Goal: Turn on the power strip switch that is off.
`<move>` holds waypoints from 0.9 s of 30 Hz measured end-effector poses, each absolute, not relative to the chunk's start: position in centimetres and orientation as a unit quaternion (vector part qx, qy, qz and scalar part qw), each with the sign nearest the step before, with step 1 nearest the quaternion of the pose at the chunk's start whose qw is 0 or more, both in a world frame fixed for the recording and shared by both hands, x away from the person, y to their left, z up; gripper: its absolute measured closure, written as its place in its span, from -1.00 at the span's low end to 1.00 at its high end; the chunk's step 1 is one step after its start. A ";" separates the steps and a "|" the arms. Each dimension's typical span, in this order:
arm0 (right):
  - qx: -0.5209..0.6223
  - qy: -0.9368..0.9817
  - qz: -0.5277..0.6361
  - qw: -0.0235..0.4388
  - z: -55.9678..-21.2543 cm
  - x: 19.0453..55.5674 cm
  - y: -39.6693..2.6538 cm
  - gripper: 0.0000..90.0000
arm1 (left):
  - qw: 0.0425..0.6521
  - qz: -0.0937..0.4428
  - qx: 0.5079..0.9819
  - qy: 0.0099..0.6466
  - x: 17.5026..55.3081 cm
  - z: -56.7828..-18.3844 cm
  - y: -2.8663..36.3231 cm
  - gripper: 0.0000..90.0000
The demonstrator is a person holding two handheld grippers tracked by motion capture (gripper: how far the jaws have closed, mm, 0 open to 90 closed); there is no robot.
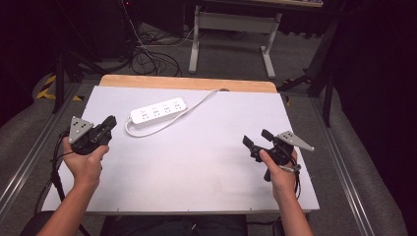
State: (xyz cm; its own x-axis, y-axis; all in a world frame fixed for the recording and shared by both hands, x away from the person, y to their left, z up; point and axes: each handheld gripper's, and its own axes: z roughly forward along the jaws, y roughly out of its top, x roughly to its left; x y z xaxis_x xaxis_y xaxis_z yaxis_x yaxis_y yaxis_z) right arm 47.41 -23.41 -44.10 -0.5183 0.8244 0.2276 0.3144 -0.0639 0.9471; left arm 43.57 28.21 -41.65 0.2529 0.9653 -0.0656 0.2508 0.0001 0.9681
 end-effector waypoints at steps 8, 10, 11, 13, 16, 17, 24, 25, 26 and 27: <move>0.438 0.652 0.578 0.219 -44.2 47.6 -23.2 -0.73 | 0.496 0.347 0.608 0.514 43.8 -41.8 28.3 0.21; 0.436 0.652 0.580 0.219 -44.1 47.6 -23.2 -0.73 | 0.497 0.346 0.605 0.517 43.8 -41.7 28.3 0.14; 0.436 0.652 0.580 0.219 -44.1 47.5 -23.2 -0.73 | 0.497 0.347 0.603 0.518 43.8 -41.7 28.3 0.11; 0.437 0.652 0.580 0.219 -44.1 47.6 -23.2 -0.73 | 0.493 0.352 0.601 0.521 43.8 -41.6 28.4 -0.03; 0.438 0.651 0.580 0.218 -44.1 47.6 -23.3 -0.73 | 0.486 0.354 0.604 0.523 43.9 -41.6 28.3 -0.21; 0.438 0.651 0.580 0.219 -44.1 47.6 -23.3 -0.73 | 0.482 0.355 0.606 0.524 44.0 -41.6 28.3 -0.27; 0.437 0.651 0.580 0.219 -44.1 47.6 -23.2 -0.73 | 0.471 0.376 0.596 0.530 44.1 -41.5 27.7 -0.67; 0.437 0.651 0.581 0.219 -44.1 47.5 -23.3 -0.73 | 0.471 0.377 0.596 0.530 44.1 -41.5 27.7 -0.67; 0.437 0.650 0.581 0.219 -44.1 47.5 -23.3 -0.73 | 0.469 0.379 0.597 0.530 44.2 -41.6 27.6 -0.69; 0.438 0.650 0.581 0.219 -44.1 47.5 -23.3 -0.73 | 0.468 0.378 0.598 0.529 44.2 -41.6 27.6 -0.73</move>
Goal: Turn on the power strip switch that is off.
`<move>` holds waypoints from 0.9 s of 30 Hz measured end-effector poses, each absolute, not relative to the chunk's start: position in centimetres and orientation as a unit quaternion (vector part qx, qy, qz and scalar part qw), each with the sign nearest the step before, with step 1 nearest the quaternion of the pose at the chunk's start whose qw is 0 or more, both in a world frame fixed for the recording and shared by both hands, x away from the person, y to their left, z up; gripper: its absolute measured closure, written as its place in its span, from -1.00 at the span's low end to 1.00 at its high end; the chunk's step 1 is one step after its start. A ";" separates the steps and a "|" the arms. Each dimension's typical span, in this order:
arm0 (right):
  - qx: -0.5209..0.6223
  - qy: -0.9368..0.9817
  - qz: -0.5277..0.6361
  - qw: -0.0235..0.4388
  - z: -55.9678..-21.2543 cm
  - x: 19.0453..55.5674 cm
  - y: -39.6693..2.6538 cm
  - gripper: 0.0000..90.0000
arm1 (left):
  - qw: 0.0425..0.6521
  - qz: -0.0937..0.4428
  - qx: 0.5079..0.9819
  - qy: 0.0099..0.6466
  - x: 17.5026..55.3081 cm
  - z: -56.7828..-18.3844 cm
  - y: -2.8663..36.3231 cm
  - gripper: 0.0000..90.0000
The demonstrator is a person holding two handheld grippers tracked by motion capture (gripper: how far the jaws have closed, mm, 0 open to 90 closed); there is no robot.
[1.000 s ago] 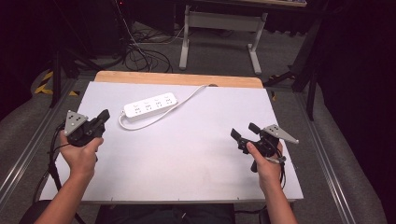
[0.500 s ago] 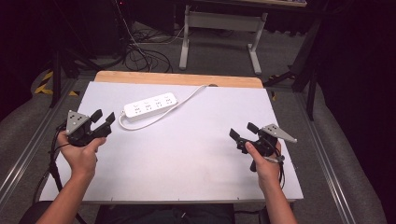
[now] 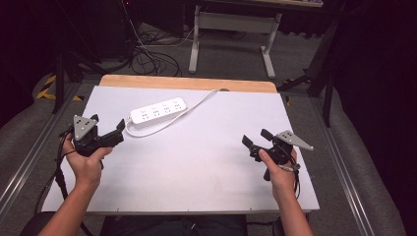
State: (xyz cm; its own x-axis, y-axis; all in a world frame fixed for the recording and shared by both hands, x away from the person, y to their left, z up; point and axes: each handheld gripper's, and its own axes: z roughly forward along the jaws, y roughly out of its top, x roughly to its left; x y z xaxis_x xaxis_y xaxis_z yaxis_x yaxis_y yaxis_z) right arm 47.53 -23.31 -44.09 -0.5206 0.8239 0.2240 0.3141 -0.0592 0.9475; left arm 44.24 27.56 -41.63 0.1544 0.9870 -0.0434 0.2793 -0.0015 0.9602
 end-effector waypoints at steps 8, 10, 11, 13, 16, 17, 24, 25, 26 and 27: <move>0.438 0.649 0.582 0.220 -44.1 47.5 -23.4 -0.73 | 0.475 0.373 0.609 0.514 44.4 -41.9 27.4 -0.90; 0.438 0.649 0.582 0.220 -44.1 47.5 -23.4 -0.73 | 0.475 0.370 0.609 0.517 44.4 -41.9 27.3 -0.89; 0.439 0.648 0.582 0.221 -44.0 47.4 -23.4 -0.73 | 0.475 0.369 0.608 0.519 44.4 -41.9 27.3 -0.89; 0.439 0.648 0.582 0.221 -44.0 47.4 -23.4 -0.73 | 0.474 0.367 0.608 0.521 44.5 -42.0 27.4 -0.88; 0.441 0.647 0.581 0.223 -44.0 47.4 -23.4 -0.73 | 0.472 0.366 0.607 0.525 44.4 -42.0 27.7 -0.87; 0.441 0.646 0.581 0.223 -44.0 47.3 -23.4 -0.73 | 0.473 0.363 0.604 0.528 44.4 -42.0 27.8 -0.87; 0.440 0.649 0.578 0.225 -44.0 47.2 -23.3 -0.73 | 0.478 0.355 0.599 0.536 44.6 -42.0 28.2 -0.86; 0.440 0.650 0.577 0.226 -44.0 47.2 -23.3 -0.73 | 0.478 0.355 0.598 0.537 44.7 -42.1 28.1 -0.86; 0.441 0.650 0.577 0.226 -44.0 47.2 -23.3 -0.73 | 0.478 0.353 0.599 0.537 44.8 -42.1 28.1 -0.86; 0.442 0.649 0.576 0.227 -44.0 47.1 -23.3 -0.73 | 0.475 0.353 0.601 0.537 44.8 -42.1 28.0 -0.86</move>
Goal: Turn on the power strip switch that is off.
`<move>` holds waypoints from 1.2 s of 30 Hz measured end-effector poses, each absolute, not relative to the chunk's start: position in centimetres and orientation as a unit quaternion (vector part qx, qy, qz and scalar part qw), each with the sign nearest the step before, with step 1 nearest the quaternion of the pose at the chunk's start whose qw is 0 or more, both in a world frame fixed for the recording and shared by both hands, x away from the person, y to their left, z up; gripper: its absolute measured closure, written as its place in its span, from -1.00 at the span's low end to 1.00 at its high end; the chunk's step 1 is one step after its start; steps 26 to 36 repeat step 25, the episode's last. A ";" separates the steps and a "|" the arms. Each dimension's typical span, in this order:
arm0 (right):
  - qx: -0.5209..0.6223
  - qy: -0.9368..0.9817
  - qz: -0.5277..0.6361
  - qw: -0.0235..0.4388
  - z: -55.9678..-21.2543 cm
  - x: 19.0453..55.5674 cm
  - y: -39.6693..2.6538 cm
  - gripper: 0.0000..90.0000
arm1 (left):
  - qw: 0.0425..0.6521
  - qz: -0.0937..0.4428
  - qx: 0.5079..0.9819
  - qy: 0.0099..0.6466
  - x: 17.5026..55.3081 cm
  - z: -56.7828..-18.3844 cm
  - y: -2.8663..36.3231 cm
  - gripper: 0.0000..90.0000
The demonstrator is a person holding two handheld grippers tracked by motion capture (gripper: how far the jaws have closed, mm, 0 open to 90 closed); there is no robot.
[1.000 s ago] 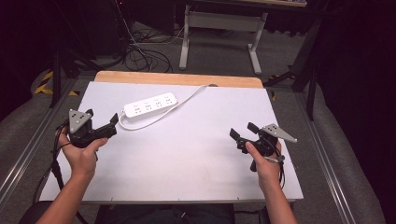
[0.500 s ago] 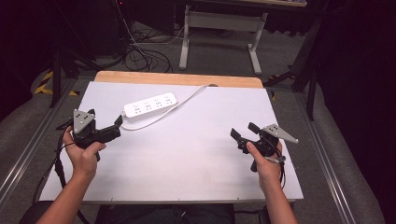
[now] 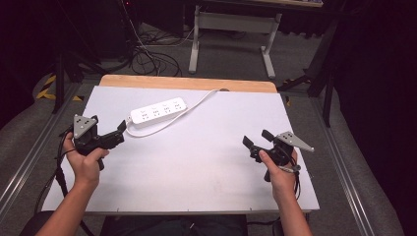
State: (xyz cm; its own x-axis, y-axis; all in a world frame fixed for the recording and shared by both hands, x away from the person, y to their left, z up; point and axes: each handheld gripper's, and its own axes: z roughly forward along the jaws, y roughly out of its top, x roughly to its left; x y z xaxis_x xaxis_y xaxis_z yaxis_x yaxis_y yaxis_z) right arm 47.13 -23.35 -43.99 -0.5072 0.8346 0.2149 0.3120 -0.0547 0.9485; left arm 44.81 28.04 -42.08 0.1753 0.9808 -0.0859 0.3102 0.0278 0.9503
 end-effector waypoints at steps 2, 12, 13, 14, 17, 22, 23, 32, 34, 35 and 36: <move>0.442 0.649 0.576 0.227 -44.0 47.1 -23.5 -0.73 | 0.475 0.353 0.603 0.535 44.9 -42.1 27.9 -0.86; 0.444 0.645 0.578 0.230 -43.9 46.8 -23.8 -0.73 | 0.475 0.352 0.605 0.534 45.0 -42.2 27.8 -0.86; 0.445 0.645 0.577 0.230 -43.9 46.8 -23.8 -0.73 | 0.476 0.351 0.604 0.535 45.0 -42.2 27.8 -0.86; 0.445 0.645 0.577 0.229 -44.0 46.8 -23.8 -0.73 | 0.475 0.351 0.604 0.535 45.0 -42.2 27.8 -0.86; 0.443 0.648 0.576 0.229 -44.0 46.9 -23.7 -0.73 | 0.475 0.352 0.603 0.535 45.0 -42.2 27.8 -0.86; 0.441 0.650 0.575 0.229 -44.0 46.8 -23.5 -0.73 | 0.472 0.353 0.609 0.531 45.0 -42.2 27.6 -0.86; 0.441 0.650 0.576 0.228 -44.0 46.8 -23.5 -0.73 | 0.472 0.353 0.609 0.530 45.1 -42.2 27.6 -0.86; 0.439 0.651 0.576 0.227 -44.1 46.9 -23.5 -0.73 | 0.472 0.352 0.609 0.532 45.1 -42.3 27.6 -0.86; 0.439 0.651 0.576 0.227 -44.1 46.9 -23.5 -0.73 | 0.472 0.352 0.609 0.532 45.1 -42.3 27.6 -0.86; 0.439 0.651 0.576 0.227 -44.1 46.9 -23.5 -0.73 | 0.472 0.352 0.609 0.532 45.1 -42.3 27.6 -0.86; 0.439 0.651 0.576 0.227 -44.1 46.9 -23.5 -0.73 | 0.472 0.352 0.609 0.532 45.1 -42.3 27.6 -0.86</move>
